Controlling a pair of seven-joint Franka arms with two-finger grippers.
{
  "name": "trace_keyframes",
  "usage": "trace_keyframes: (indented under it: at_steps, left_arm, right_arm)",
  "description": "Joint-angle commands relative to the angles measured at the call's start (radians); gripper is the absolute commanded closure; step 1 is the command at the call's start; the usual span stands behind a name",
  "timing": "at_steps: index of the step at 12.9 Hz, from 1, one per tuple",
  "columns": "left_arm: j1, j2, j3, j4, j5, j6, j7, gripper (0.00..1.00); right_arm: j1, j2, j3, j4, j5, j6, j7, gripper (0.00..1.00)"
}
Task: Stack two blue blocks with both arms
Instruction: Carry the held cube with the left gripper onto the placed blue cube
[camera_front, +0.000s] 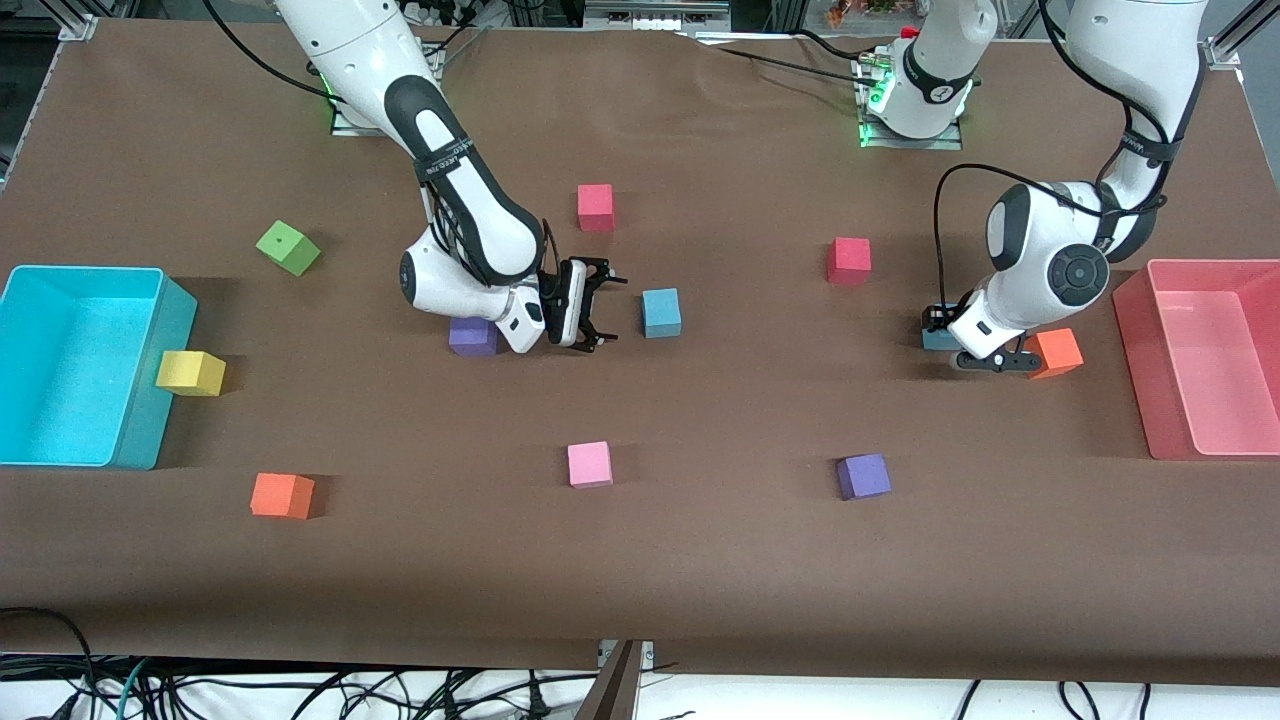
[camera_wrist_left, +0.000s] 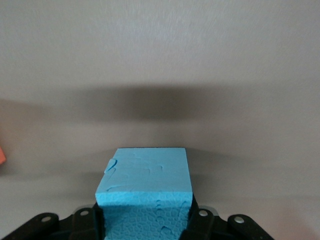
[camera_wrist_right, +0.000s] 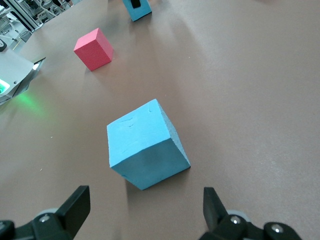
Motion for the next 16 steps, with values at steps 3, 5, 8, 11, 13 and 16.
trace_keyframes:
  at_steps: [3, 5, 8, 11, 13, 16]
  left_arm:
    - [-0.033, -0.139, 0.0, 0.038, 0.016, -0.111, 0.001, 1.0]
    - [-0.048, -0.166, -0.048, 0.118, 0.01, -0.224, -0.012, 1.0]
    - [-0.062, -0.172, -0.119, 0.215, 0.008, -0.301, -0.076, 1.0]
    - [-0.122, -0.16, -0.213, 0.253, 0.007, -0.303, -0.275, 1.0]
    - [-0.204, -0.12, -0.24, 0.299, -0.054, -0.303, -0.394, 1.0]
    - [-0.333, 0.002, -0.239, 0.435, -0.131, -0.303, -0.573, 1.0]
  right_arm:
    - [-0.009, 0.001, 0.009, 0.005, 0.024, -0.011, -0.026, 0.0]
    - [-0.009, 0.001, 0.009, 0.005, 0.024, -0.011, -0.026, 0.0]
    - [-0.009, 0.003, 0.009, 0.005, 0.024, -0.011, -0.026, 0.0]
    - [-0.009, 0.001, 0.009, 0.005, 0.024, -0.011, -0.026, 0.0]
    - [-0.009, 0.001, 0.009, 0.005, 0.024, -0.011, -0.026, 0.0]
    - [-0.009, 0.001, 0.009, 0.005, 0.024, -0.011, -0.026, 0.0]
